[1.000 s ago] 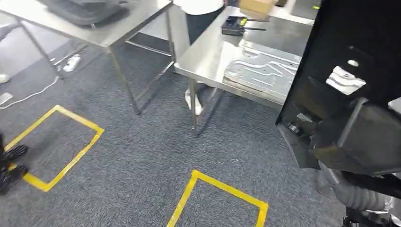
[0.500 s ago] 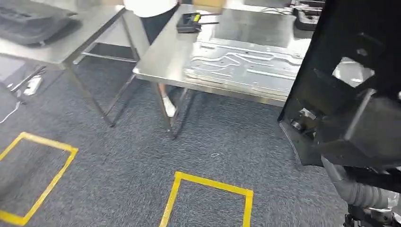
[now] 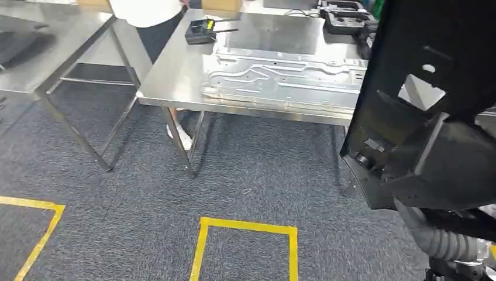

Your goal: Take the parts from the cabinet and place them on the table.

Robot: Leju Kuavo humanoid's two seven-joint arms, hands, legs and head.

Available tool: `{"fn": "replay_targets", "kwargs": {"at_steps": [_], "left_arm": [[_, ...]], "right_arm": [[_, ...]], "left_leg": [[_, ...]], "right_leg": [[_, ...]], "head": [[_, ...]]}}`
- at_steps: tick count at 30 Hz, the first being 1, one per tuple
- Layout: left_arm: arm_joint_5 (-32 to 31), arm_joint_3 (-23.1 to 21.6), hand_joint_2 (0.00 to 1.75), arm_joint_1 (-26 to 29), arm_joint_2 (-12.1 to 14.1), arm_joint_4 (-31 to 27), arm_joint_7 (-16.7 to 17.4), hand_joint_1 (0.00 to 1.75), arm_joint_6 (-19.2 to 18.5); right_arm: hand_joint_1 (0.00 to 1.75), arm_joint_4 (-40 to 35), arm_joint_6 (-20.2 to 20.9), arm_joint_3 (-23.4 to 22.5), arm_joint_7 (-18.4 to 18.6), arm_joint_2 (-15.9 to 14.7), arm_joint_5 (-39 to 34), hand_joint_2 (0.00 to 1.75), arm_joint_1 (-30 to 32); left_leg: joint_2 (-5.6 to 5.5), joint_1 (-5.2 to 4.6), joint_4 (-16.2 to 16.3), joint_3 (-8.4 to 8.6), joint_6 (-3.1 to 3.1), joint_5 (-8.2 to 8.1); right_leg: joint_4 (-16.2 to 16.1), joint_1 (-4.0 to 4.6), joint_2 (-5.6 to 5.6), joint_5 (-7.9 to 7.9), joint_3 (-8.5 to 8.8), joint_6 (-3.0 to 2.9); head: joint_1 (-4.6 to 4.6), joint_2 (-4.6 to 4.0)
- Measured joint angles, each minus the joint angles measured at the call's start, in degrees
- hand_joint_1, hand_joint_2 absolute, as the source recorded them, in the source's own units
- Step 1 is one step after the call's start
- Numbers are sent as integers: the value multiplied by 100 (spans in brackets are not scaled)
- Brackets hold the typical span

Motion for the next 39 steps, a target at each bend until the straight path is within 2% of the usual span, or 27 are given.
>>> {"fn": "replay_targets", "kwargs": {"at_steps": [1,2,4,5,6,10,11,13,14,15,16,17,19,20,21,24,25,26,27,29,30,31,32,34,35,36,39], "left_arm": [[-2,0,175,-1,0,0,-4,0,0],[0,0,175,-5,0,0,-15,0,0],[59,0,175,-12,2,0,-66,0,0],[107,0,175,-18,26,0,-79,0,0],[123,0,175,-34,30,0,-92,0,0],[168,0,175,-42,61,0,-120,0,0],[177,0,175,-42,61,0,-129,0,0],[188,0,175,-36,66,0,-136,0,-15],[188,0,175,-30,66,0,-155,0,-15],[188,0,175,-25,66,0,-162,0,-17],[188,0,175,-19,68,0,-164,0,-17],[195,0,175,-18,70,0,-164,0,-17],[252,0,175,-25,72,0,-151,0,-17],[269,0,175,-30,72,0,-149,0,-17],[269,0,175,-35,72,0,-149,0,-17],[265,0,175,-18,72,0,-149,0,-17],[265,0,175,-25,72,0,-149,0,-17],[265,0,175,-34,68,0,-149,0,-17],[265,0,175,-37,70,0,-149,0,-9],[262,0,175,-23,70,0,-146,0,35],[260,0,175,-12,68,0,-140,0,35],[256,0,175,-12,66,0,-129,0,35],[245,0,175,-15,66,0,-129,0,35],[243,0,175,-17,63,0,-129,0,35],[243,0,175,-16,66,0,-129,0,42],[243,0,175,-25,63,0,-129,0,42],[238,0,175,-30,66,0,-135,0,42]], "right_arm": [[175,0,11,0,-2,0,9,175,0],[175,0,26,-2,-2,0,17,175,-1],[175,0,46,-2,0,0,55,175,-1],[175,0,52,-2,2,0,68,175,-4],[175,-2,59,-2,9,0,72,175,-12],[175,-2,63,-2,-13,0,68,175,-8],[175,-2,63,-2,-24,0,68,175,-16],[175,-2,59,0,-37,9,66,175,-8],[175,-2,55,0,-50,15,64,175,-3],[175,-2,52,0,-68,22,59,175,6],[175,-2,48,0,-85,22,59,175,16],[175,-2,48,0,-105,24,57,175,24],[175,-2,55,0,-122,37,39,175,23],[175,-2,57,0,-125,42,39,175,23],[175,-2,57,-2,-129,46,39,175,24],[175,-2,55,-4,-127,46,42,175,23],[175,-2,55,-4,-127,46,42,175,27],[175,-2,55,-4,-127,46,44,175,28],[175,-2,55,-4,-127,42,44,175,23],[175,-2,52,-9,-127,42,44,175,32],[175,-2,55,-7,-120,44,42,175,48],[175,-2,57,-7,-116,44,42,175,50],[175,-2,57,-7,-114,44,42,175,49],[175,-2,59,-9,-111,44,44,175,45],[175,-2,59,-9,-111,44,44,175,46],[175,-2,59,-9,-107,44,44,175,41],[175,-2,81,-9,-81,46,57,175,39]], "left_leg": [[26,4,2,1,-4,1],[46,13,8,13,-11,-3],[84,25,24,51,-60,-35],[105,-27,37,36,-101,-52],[108,-33,57,17,-128,-52],[100,-1,111,-15,-240,-105],[81,7,341,-105,-266,-276],[73,18,1361,-576,-310,-795],[72,20,1848,-806,-323,-955],[72,23,2100,-932,-325,-985],[73,30,2032,-908,-323,-894],[72,37,1712,-757,-315,-693],[60,42,558,-205,-281,-162],[17,41,163,-40,-259,-91],[23,21,118,-42,-247,-92],[23,-16,121,-69,-163,-76],[31,29,73,-49,-97,-29],[36,27,70,-46,-79,-22],[42,29,71,-44,-40,-27],[43,17,75,-46,-30,-31],[44,9,76,-43,-27,-35],[44,7,77,-37,-24,-40],[42,7,78,-24,-23,-49],[39,15,81,35,-48,-85],[38,6,79,52,-74,-107],[38,-45,114,40,-119,-148],[57,-36,72,42,-175,-149]], "right_leg": [[-155,-7,-6,121,98,17],[-543,-11,-11,332,333,30],[-1717,-29,-80,807,992,51],[-1928,-3,-113,712,1098,37],[-1933,13,-72,758,1059,-63],[-1940,-9,-66,783,1030,-218],[-1939,-6,-72,783,1024,-255],[-1938,4,-69,784,991,-297],[-1937,7,-62,787,979,-301],[-1937,7,-57,788,976,-302],[-1936,6,-49,788,982,-302],[-1936,5,-38,788,991,-300],[-1934,2,-19,787,1019,-289],[-1932,16,-19,788,1013,-260],[-1913,53,2,776,993,-219],[-1956,24,4,810,996,-119],[-1935,10,-1,781,979,-84],[-1774,6,-23,662,924,-67],[-1382,1,-24,431,755,-53],[-344,7,-23,-21,261,-13],[18,6,-24,-94,72,-7],[44,5,-24,-23,30,-9],[-219,6,-24,176,141,-16],[-1285,5,-45,730,657,-36],[-1758,4,-91,883,888,-52],[-1911,57,-87,799,949,-82],[-1884,60,-53,787,908,-171]], "head": [[0,0],[0,0],[0,0],[2,0],[-6,0],[-7,0],[-13,0],[-13,0],[-15,0],[-15,0],[-15,0],[-15,0],[-15,0],[-15,0],[-11,0],[-9,0],[-9,0],[-2,0],[-2,0],[0,0],[0,0],[0,0],[0,0],[0,0],[0,0],[0,0],[-6,0]]}}
